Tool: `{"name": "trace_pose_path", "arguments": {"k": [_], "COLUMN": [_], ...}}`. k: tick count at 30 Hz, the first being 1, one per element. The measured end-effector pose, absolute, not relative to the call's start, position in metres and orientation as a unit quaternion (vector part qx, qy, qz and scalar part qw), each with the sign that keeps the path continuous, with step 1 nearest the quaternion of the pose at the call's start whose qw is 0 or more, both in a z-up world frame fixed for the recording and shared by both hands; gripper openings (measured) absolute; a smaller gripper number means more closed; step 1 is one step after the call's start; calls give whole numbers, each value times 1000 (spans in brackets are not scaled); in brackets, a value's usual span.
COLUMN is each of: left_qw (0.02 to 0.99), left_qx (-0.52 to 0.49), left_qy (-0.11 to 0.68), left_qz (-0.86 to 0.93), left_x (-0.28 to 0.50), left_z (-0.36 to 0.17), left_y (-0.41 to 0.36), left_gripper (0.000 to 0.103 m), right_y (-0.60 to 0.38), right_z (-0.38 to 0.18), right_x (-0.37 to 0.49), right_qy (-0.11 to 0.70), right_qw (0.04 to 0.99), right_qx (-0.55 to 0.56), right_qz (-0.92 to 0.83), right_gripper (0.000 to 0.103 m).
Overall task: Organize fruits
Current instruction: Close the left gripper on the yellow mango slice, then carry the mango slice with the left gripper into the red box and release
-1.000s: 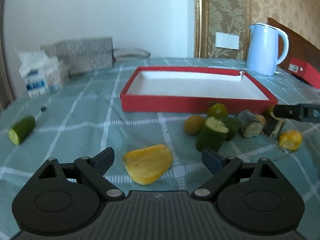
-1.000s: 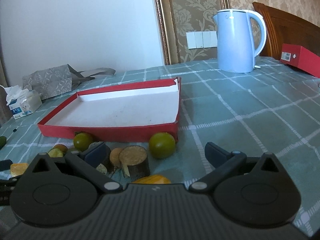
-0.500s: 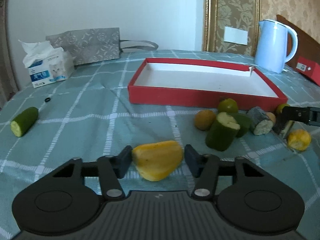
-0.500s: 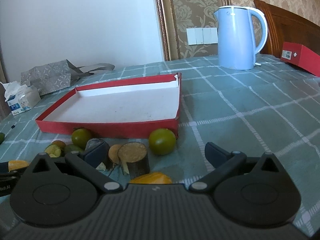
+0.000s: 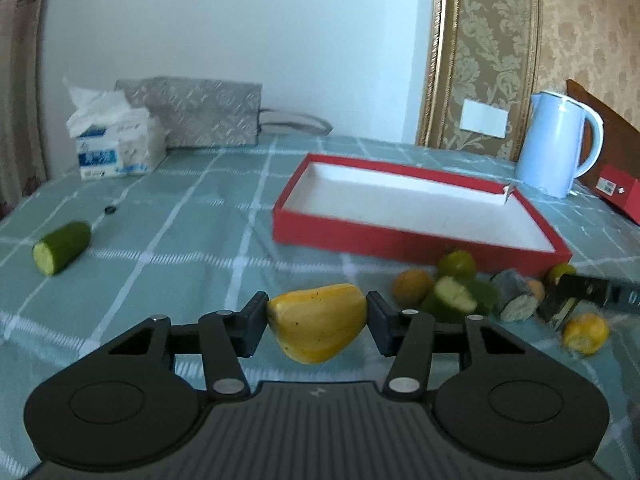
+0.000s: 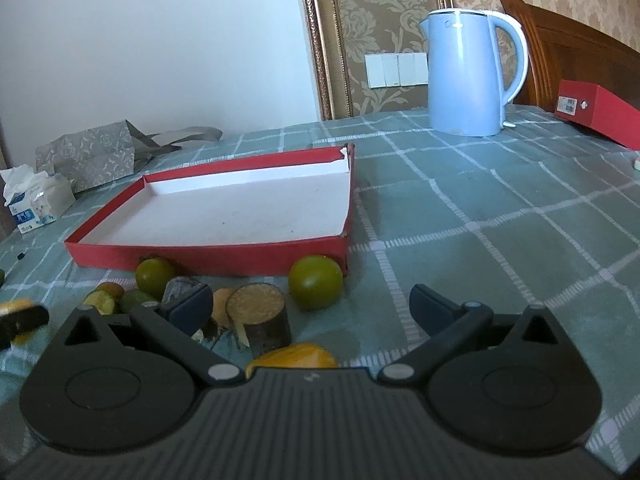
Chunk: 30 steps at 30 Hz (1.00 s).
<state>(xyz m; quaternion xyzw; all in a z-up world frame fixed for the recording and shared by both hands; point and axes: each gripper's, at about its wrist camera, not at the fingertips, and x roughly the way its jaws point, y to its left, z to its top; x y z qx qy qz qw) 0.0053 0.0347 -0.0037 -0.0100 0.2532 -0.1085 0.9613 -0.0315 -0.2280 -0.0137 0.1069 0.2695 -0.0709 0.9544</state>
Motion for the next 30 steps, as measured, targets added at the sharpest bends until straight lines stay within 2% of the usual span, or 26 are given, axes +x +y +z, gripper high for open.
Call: {"name": "trace_pose_path", "arguments": {"k": [7, 13, 16, 18, 20, 30], "left_qw": [961, 957, 957, 958, 957, 956], "left_qx": [-5, -6, -13, -10, -11, -11], "left_qy": [243, 250, 249, 248, 248, 250], "left_qz": [-131, -148, -150, -147, -147, -151], "left_x": [4, 3, 3, 4, 5, 7], "left_z": [0, -5, -5, -5, -4, -7], "left_y": [19, 15, 16, 16, 16, 17], "left_gripper": [52, 52, 52, 52, 52, 52], "right_y": [-232, -249, -255, -255, -248, -236], "right_z": [-10, -13, -13, -14, -14, -4], "right_x": [-57, -58, -50, -48, -51, -73], "right_qy": [245, 269, 279, 285, 278, 276], "right_qw": [966, 961, 959, 958, 961, 957], "right_qx": [25, 1, 17, 31, 10, -11], "right_qz": [-81, -59, -47, -23, -1, 91], "right_gripper": [103, 101, 86, 85, 76, 72]}}
